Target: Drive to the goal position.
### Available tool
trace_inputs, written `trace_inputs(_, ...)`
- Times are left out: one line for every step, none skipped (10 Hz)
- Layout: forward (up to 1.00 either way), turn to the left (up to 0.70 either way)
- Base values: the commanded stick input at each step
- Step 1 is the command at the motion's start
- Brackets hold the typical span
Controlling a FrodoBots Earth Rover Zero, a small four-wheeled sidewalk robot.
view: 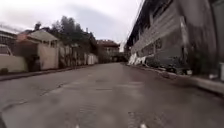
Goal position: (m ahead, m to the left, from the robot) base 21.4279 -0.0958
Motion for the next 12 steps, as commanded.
trace_inputs(1.0, 0.0)
trace_inputs(1.0, -0.02)
trace_inputs(1.0, -0.27)
trace_inputs(1.0, -0.27)
trace_inputs(1.0, -0.27)
trace_inputs(1.0, -0.27)
trace_inputs(1.0, -0.07)
trace_inputs(1.0, 0.0)
trace_inputs(1.0, 0.0)
trace_inputs(1.0, 0.0)
trace_inputs(1.0, 0.0)
trace_inputs(1.0, 0.0)
